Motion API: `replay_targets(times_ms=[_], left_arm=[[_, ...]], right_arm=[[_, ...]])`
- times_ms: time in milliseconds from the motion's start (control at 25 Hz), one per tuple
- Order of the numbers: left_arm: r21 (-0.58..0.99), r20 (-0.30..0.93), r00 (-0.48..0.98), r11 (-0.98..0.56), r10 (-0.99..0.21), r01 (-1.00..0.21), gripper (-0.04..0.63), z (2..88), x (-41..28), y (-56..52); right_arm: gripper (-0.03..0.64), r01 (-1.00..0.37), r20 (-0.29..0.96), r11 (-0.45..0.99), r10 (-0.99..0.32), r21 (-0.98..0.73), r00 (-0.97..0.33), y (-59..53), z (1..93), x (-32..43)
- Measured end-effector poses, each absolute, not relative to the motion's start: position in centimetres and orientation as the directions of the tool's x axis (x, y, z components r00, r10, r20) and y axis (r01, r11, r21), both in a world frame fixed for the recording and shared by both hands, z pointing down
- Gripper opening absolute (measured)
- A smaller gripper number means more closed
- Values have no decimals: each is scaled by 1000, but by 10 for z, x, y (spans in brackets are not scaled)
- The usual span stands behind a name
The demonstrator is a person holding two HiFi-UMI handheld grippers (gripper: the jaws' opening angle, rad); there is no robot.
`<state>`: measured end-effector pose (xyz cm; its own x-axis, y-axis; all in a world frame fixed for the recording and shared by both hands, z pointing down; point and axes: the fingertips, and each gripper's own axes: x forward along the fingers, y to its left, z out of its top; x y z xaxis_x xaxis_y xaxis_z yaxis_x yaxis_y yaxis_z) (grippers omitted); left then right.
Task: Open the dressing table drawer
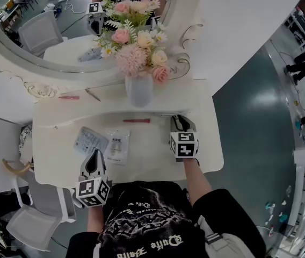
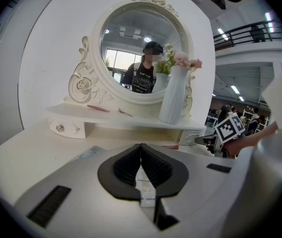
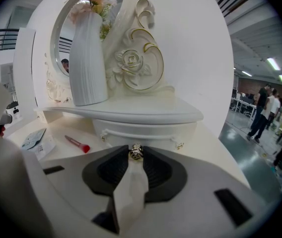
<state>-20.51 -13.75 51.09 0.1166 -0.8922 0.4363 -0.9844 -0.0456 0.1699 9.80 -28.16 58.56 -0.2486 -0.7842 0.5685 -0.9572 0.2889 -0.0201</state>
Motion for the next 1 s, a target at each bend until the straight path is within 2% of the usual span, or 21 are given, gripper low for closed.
replay_targets(times_ms=[1000], left_arm=[[176, 433, 107, -32, -895, -984, 17, 514, -207, -130]], right_arm=[[100, -957, 578, 291, -778, -15, -246, -271, 589, 100]])
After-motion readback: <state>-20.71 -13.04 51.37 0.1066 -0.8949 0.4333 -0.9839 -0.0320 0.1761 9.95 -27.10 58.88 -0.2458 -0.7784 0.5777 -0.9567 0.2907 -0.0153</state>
